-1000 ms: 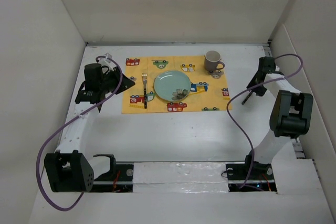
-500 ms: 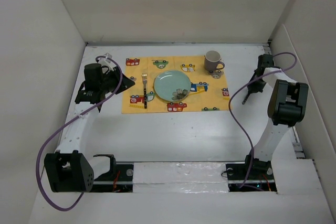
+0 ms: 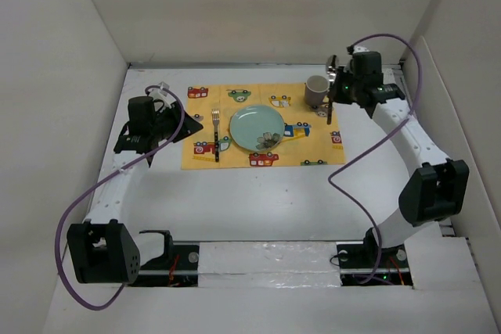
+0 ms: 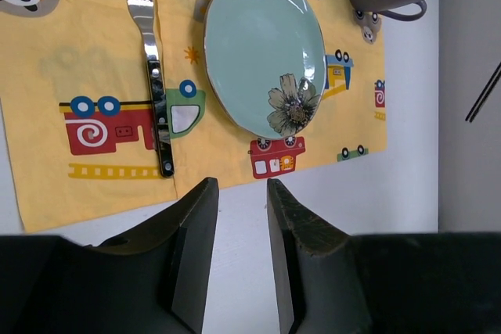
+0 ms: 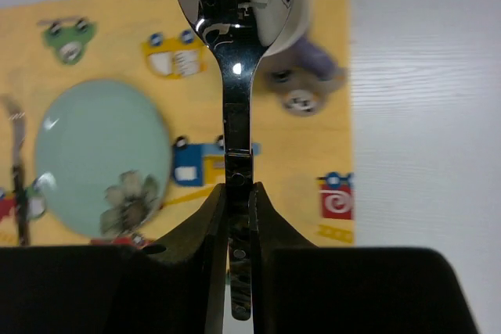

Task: Set the dinner table for one person

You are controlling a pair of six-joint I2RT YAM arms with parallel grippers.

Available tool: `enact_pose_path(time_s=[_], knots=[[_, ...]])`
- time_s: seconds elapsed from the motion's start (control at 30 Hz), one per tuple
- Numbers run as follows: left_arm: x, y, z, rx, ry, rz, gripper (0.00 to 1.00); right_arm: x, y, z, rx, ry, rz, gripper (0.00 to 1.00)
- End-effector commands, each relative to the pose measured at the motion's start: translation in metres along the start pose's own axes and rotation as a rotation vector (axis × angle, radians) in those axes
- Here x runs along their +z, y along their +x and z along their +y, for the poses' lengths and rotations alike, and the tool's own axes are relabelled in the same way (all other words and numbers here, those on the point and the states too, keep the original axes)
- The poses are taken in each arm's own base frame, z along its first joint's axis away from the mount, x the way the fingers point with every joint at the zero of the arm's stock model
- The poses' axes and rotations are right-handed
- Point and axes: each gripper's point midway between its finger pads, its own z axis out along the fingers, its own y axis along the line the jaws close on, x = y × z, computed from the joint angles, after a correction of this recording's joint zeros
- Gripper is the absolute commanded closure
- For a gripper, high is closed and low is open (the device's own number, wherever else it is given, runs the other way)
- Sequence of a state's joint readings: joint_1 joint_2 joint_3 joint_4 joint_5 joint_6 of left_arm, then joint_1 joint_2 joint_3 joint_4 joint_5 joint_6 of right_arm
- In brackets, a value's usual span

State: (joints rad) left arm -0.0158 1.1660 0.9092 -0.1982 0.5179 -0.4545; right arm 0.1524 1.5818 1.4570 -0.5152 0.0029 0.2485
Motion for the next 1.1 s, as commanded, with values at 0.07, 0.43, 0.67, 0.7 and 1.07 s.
enact_pose_path(time_s=[0.07, 0.43, 0.67, 0.7, 1.07], knots=[[0.000, -0.008, -0.003, 0.039, 0.010, -0.025, 0.71, 0.025, 0.052, 0.066, -0.078, -0.190, 0.176, 1.00], [-0.006, -0.006, 0.002, 0.047, -0.025, -0.038, 0.69, 0.103, 0.110, 0.068, -0.105, -0.090, 0.351, 1.00], [-0.006, -0.002, 0.004, 0.045, -0.029, -0.032, 0.68, 0.125, 0.132, 0.066, -0.075, -0.055, 0.393, 1.00], [-0.006, -0.002, 0.005, 0.046, -0.030, -0.031, 0.68, 0.128, 0.131, 0.066, -0.070, -0.050, 0.385, 1.00], [-0.007, -0.005, 0.006, 0.049, -0.049, -0.032, 0.66, 0.107, 0.128, 0.069, -0.077, -0.040, 0.378, 0.60]])
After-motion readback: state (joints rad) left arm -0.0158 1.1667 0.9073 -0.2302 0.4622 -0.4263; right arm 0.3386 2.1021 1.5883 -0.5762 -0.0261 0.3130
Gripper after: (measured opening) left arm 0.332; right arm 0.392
